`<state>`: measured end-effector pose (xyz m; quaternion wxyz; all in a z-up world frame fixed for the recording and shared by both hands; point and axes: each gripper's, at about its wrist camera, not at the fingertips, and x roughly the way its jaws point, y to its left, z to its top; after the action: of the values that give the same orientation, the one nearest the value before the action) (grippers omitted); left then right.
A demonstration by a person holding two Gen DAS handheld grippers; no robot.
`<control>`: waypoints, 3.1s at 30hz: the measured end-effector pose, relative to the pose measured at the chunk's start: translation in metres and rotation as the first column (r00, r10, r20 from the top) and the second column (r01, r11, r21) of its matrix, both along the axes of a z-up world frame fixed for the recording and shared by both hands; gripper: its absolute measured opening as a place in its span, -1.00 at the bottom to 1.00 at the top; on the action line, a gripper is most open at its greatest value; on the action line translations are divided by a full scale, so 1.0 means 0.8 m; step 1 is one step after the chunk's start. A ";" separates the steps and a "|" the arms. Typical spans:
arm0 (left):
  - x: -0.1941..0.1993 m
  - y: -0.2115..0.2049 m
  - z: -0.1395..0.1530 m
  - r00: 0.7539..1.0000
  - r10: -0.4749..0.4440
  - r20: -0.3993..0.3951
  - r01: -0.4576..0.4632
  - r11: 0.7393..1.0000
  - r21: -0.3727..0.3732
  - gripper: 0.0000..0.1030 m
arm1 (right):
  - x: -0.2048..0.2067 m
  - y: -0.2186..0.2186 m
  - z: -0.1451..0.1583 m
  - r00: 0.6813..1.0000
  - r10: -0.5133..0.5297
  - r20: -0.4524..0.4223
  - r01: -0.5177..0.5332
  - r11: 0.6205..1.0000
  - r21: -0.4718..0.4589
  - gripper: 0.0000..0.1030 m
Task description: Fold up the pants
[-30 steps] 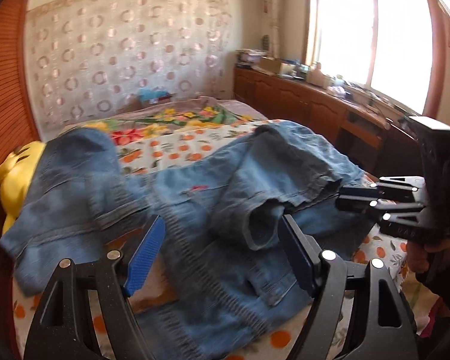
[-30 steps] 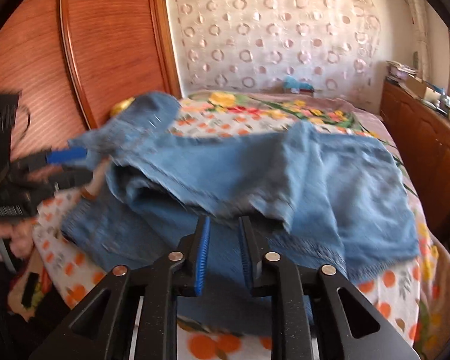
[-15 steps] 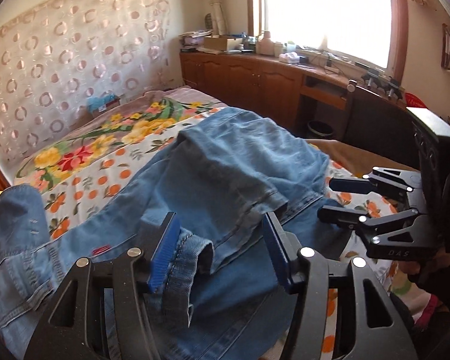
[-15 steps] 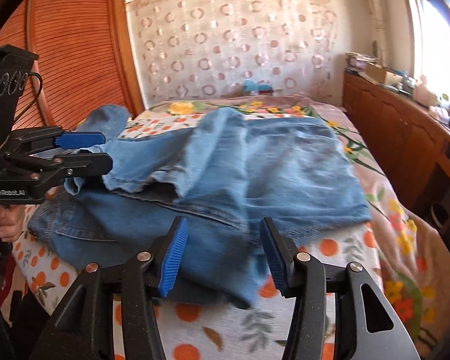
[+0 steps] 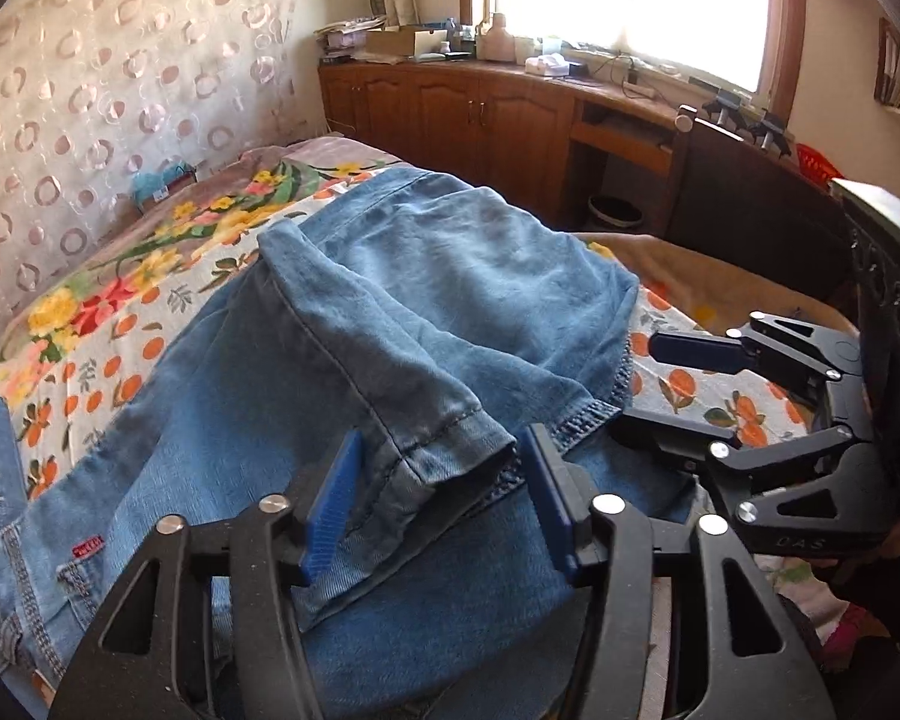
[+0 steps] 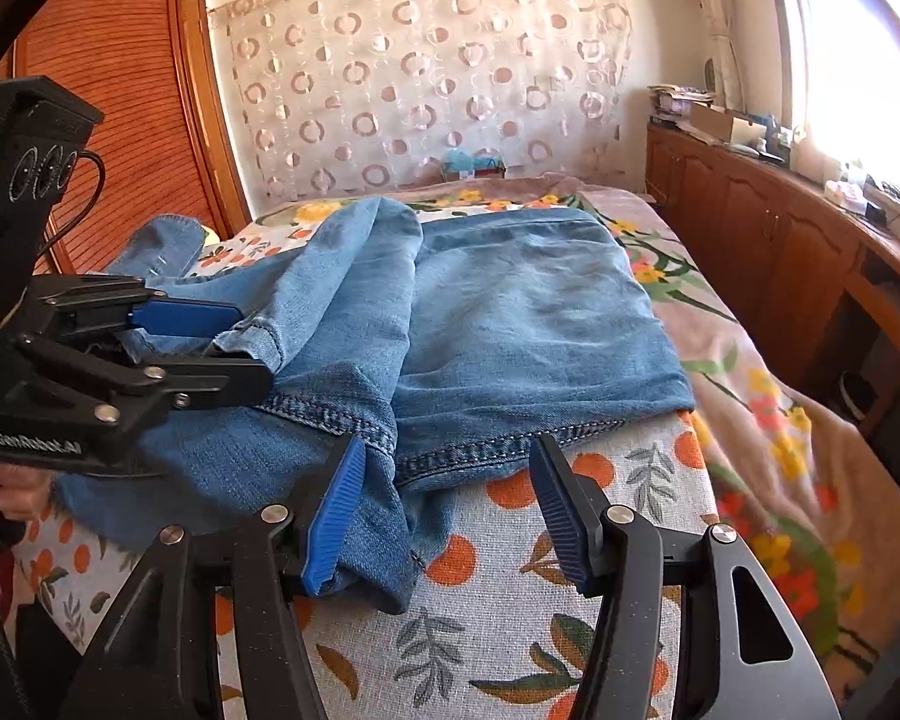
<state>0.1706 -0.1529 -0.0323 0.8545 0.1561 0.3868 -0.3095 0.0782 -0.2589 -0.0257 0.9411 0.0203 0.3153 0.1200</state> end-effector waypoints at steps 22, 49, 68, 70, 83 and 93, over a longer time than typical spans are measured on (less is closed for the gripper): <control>0.071 0.212 0.097 0.925 0.356 0.135 -0.339 0.931 -0.133 -0.82 | 0.013 0.061 0.019 0.970 0.241 0.029 -0.241 0.970 0.011 0.15; 0.090 0.248 0.049 0.923 0.382 0.044 -0.375 0.920 -0.112 -0.83 | 0.051 0.131 -0.003 0.904 0.427 -0.014 -0.426 0.900 -0.091 -0.94; 0.010 0.318 0.030 0.881 0.472 0.025 -0.464 0.874 -0.141 -0.80 | -0.008 0.086 0.017 0.876 0.482 0.003 -0.482 0.876 0.006 -0.92; -0.002 0.319 0.024 0.877 0.480 0.015 -0.473 0.868 -0.152 -0.68 | 0.000 0.086 0.020 0.885 0.465 -0.007 -0.465 0.885 0.015 -0.82; -0.103 0.292 0.027 0.904 0.425 0.046 -0.397 0.874 -0.279 -0.08 | -0.014 0.034 0.030 0.953 0.302 0.030 -0.303 0.952 0.038 -0.14; -0.117 0.244 -0.012 0.938 0.346 0.009 -0.335 0.912 -0.237 -0.08 | 0.031 0.027 0.008 0.983 0.183 0.017 -0.182 0.982 -0.055 0.05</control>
<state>0.0769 0.0421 -0.0415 0.9172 -0.0064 0.3475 -0.1948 0.1030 -0.2369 -0.0192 0.9298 -0.0351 0.3084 0.1978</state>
